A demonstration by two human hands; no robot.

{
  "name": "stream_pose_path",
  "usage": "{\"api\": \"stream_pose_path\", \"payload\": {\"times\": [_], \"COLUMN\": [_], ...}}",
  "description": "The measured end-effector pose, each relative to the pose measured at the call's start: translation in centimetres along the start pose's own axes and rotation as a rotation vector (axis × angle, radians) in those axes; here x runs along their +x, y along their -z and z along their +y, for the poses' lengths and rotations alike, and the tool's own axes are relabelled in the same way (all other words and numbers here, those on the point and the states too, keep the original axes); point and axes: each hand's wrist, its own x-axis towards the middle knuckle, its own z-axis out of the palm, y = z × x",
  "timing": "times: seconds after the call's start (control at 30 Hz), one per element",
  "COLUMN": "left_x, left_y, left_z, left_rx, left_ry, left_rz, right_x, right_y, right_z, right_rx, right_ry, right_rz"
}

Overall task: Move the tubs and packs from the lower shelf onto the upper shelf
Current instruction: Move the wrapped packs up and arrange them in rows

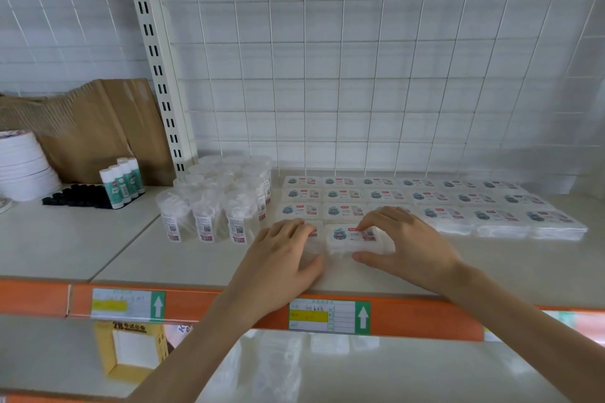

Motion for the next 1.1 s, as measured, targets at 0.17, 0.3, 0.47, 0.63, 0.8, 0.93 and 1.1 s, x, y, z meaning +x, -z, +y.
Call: {"api": "stream_pose_path", "payload": {"times": [0.17, 0.3, 0.47, 0.63, 0.8, 0.93, 1.1], "left_x": [-0.1, 0.0, 0.0, 0.2, 0.3, -0.3, -2.3], "left_y": [-0.1, -0.3, -0.7, -1.2, -1.0, -0.2, 1.0], "left_z": [0.0, -0.1, -0.2, -0.7, -0.6, -0.4, 2.0], "left_rx": [0.016, 0.001, 0.046, 0.052, 0.027, 0.042, 0.049], "left_ry": [-0.016, -0.029, -0.054, -0.050, -0.021, 0.002, 0.041], "left_rz": [0.004, 0.006, 0.008, 0.009, -0.007, 0.049, 0.105], "right_x": [0.1, 0.1, 0.1, 0.2, -0.8, -2.2, -6.2], "right_y": [0.0, -0.1, 0.1, 0.4, 1.2, 2.5, 4.7], "right_z": [-0.2, -0.4, -0.8, -1.4, -2.0, -3.0, -4.0], "right_rx": [-0.045, -0.091, -0.166, -0.252, -0.111, -0.092, -0.066], "right_ry": [0.000, 0.005, 0.001, -0.017, -0.073, -0.124, -0.122], "right_rz": [-0.008, -0.011, -0.033, -0.072, 0.012, 0.060, 0.126]}}
